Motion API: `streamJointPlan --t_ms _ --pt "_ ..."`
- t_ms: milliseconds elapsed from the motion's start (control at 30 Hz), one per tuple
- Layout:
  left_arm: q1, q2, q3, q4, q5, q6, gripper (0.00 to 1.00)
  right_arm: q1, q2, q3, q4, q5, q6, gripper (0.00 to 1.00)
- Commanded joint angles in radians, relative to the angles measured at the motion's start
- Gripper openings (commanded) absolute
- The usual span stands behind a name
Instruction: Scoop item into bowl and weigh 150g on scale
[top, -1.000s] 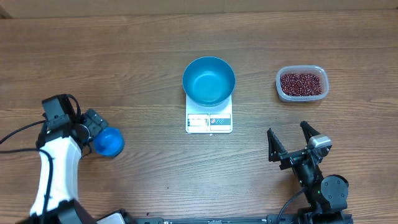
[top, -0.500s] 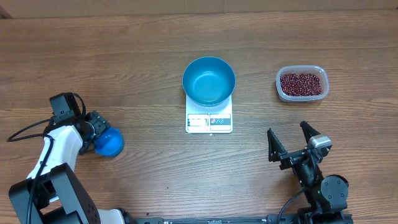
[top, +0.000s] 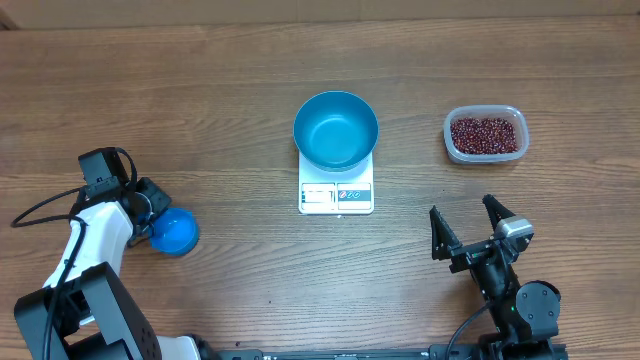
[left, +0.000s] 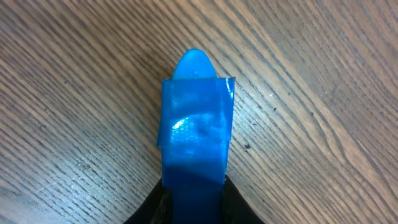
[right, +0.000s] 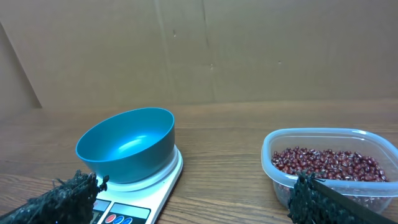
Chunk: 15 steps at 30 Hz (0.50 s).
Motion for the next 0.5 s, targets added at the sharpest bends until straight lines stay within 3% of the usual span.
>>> streamJointPlan --t_ms 0,133,300,367,467 --pt "0.002 0.006 -0.002 -0.001 0.030 0.003 0.09 0.005 -0.010 -0.010 0.003 -0.005 0.006 1.00" --pt "0.002 0.006 0.019 -0.003 0.132 -0.092 0.04 0.005 -0.010 -0.010 0.003 -0.005 0.006 1.00" --pt "0.001 0.006 0.043 -0.036 0.188 -0.389 0.04 0.005 -0.010 -0.010 0.003 -0.005 0.006 1.00" --pt "0.001 0.006 0.044 -0.061 0.190 -0.566 0.04 0.005 -0.010 -0.010 0.003 -0.005 0.006 1.00" --pt "-0.005 0.006 0.044 -0.087 0.190 -0.712 0.04 0.005 -0.010 -0.010 0.003 -0.005 0.006 1.00"
